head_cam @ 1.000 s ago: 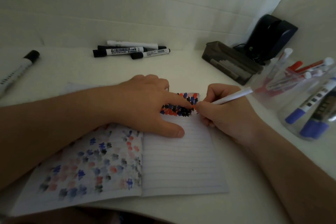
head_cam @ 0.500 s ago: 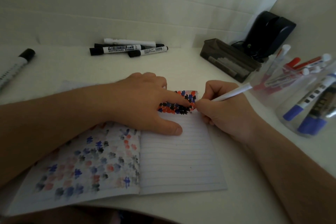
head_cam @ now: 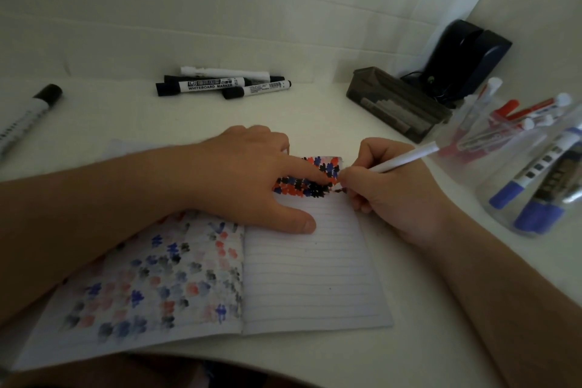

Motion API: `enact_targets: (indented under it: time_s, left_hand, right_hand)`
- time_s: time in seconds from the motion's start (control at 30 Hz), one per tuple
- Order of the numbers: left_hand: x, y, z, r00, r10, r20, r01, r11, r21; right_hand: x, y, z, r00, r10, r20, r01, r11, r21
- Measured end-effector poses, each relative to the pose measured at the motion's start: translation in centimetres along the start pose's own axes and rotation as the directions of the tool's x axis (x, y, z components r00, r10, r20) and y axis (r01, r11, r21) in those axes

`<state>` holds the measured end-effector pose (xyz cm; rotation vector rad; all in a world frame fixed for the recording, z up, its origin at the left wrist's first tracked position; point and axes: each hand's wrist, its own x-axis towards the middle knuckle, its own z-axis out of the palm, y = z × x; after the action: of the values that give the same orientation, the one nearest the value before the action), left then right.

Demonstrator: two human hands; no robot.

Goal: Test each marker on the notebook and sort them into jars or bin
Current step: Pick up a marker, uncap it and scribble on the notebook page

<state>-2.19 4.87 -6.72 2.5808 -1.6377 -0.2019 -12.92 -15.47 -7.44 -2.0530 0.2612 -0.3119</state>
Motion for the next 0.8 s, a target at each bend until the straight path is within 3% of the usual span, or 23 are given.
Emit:
enact_targets:
  time_s: [0.27,0.37,0.5,0.8]
  left_hand:
    - [-0.2,-0.1,0.4,0.997,0.007,-0.080,-0.008,1.000,-0.018]
    - [-0.1,-0.5,0.7,0.986,-0.049,-0.159,0.000,0.957,-0.290]
    - [-0.4,-1.0,0.4,0.969,-0.087,-0.233,-0.027,0.895,-0.445]
    - [-0.5,-0.7,0.2,0.966,-0.065,-0.251,-0.068,0.871,-0.486]
  right_hand:
    - [-0.2,0.0,0.0,1.000,-0.014,0.020,0.014,1.000,0.003]
    - [-0.1,0.0,-0.4,0.998,-0.057,0.037,0.050,0.984,0.170]
    - [-0.2,-0.3,-0.9,0.985,-0.126,0.120,0.050,0.865,0.500]
    - [0.1,0.3,-1.0,0.967,-0.074,0.244,-0.078,0.826,0.558]
